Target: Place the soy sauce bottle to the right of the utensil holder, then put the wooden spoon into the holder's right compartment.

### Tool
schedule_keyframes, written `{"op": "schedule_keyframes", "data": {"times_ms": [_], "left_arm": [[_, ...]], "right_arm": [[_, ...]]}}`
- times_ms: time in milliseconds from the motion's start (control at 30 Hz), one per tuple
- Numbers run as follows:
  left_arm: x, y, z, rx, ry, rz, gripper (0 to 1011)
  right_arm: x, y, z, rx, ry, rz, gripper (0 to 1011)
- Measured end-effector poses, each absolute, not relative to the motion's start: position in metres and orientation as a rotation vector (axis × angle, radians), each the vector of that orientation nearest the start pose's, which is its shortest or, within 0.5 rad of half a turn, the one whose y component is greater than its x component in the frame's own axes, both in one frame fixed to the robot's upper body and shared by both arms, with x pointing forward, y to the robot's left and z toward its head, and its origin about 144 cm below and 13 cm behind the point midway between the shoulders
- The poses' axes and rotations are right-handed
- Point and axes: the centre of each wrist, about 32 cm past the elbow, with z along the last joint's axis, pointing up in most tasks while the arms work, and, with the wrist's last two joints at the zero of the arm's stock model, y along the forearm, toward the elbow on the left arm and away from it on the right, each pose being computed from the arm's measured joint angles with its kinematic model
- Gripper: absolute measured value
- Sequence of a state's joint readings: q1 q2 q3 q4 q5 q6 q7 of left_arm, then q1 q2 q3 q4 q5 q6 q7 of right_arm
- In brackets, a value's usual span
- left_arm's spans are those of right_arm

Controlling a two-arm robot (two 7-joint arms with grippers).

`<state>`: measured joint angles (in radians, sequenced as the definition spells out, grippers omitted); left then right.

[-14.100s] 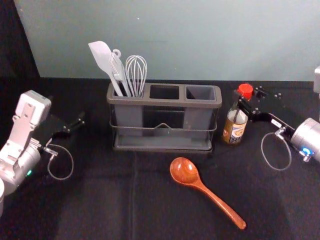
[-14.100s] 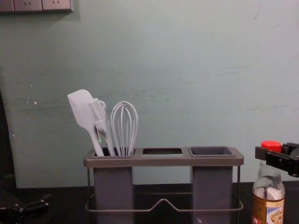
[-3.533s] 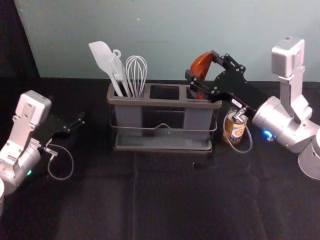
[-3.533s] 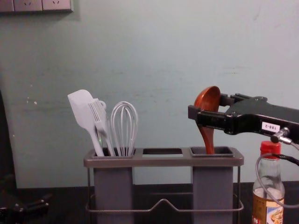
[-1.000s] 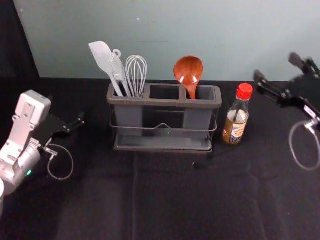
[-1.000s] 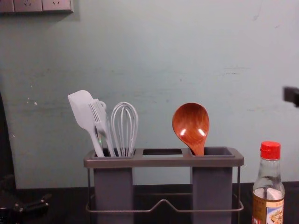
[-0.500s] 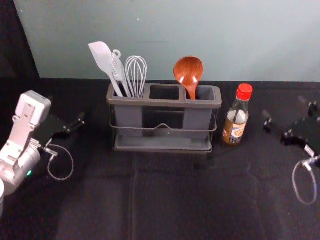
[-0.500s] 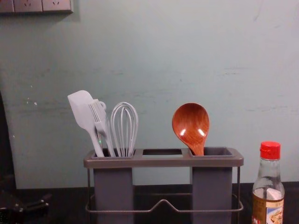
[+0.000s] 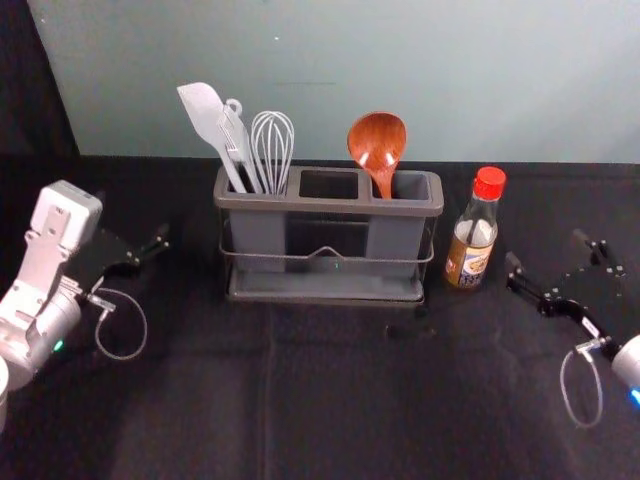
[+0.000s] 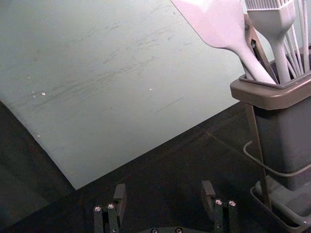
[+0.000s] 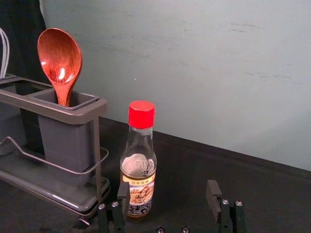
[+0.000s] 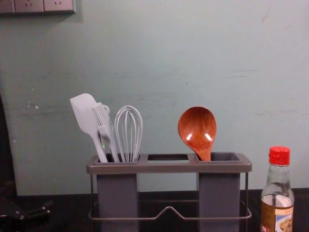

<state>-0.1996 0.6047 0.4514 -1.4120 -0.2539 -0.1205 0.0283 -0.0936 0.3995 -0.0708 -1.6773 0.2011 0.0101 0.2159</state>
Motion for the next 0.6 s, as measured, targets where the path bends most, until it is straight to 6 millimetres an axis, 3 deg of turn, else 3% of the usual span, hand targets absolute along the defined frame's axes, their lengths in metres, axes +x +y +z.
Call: {"op": "schedule_keyframes", "data": {"times_ms": [600], "left_arm": [[0.489, 0.310, 1.140, 0.304, -0.285, 1.248, 1005]], "right_arm": [[0.447, -0.311, 1.137, -0.041, -0.092, -1.177, 1004]]}}
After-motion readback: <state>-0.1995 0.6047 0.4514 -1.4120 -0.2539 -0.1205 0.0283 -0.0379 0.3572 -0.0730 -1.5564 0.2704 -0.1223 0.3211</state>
